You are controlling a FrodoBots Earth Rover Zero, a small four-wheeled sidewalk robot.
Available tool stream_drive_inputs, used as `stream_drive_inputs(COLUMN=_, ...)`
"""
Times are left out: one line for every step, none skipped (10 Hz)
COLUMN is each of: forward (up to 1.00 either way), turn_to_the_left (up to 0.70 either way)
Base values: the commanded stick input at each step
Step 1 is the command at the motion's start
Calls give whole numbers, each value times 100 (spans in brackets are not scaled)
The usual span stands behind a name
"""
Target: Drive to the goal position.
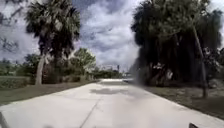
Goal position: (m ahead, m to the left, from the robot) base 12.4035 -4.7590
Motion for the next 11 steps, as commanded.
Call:
stream_drive_inputs(forward=69, turn_to_the_left=1)
stream_drive_inputs(forward=69, turn_to_the_left=1)
stream_drive_inputs(forward=69, turn_to_the_left=1)
stream_drive_inputs(forward=69, turn_to_the_left=1)
stream_drive_inputs(forward=69, turn_to_the_left=1)
stream_drive_inputs(forward=69, turn_to_the_left=1)
stream_drive_inputs(forward=69, turn_to_the_left=1)
stream_drive_inputs(forward=69, turn_to_the_left=1)
stream_drive_inputs(forward=69, turn_to_the_left=1)
stream_drive_inputs(forward=69, turn_to_the_left=1)
stream_drive_inputs(forward=69, turn_to_the_left=1)
